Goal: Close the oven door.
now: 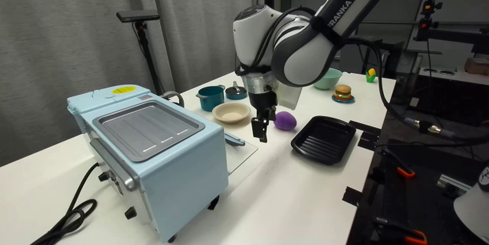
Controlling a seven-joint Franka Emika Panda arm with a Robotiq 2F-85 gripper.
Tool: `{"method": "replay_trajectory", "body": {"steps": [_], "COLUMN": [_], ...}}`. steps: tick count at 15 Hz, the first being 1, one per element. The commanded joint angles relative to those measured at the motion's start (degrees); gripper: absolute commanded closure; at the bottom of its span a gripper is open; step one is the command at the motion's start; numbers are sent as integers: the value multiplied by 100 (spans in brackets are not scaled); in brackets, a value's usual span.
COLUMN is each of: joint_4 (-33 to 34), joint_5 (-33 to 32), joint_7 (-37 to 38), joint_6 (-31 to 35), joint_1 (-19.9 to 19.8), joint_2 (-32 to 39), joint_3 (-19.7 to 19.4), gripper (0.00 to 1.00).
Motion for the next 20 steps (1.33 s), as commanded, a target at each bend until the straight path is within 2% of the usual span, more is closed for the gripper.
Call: {"method": "replay_trajectory", "body": {"steps": [1, 6, 11, 12, 20], "joint_4": [155, 244, 299, 175, 240], "joint_5": [-519, -912, -805, -721, -714], "joint_7": [699, 1255, 1573, 1289, 1425], "joint_6": [217, 179, 212, 137, 140], "joint_1": [332, 519, 560, 499, 525], "joint_2": [242, 425, 636, 485, 590], "joint_3": [-272, -495, -601, -551, -569], "gripper": [0, 0, 0, 0, 0]}}
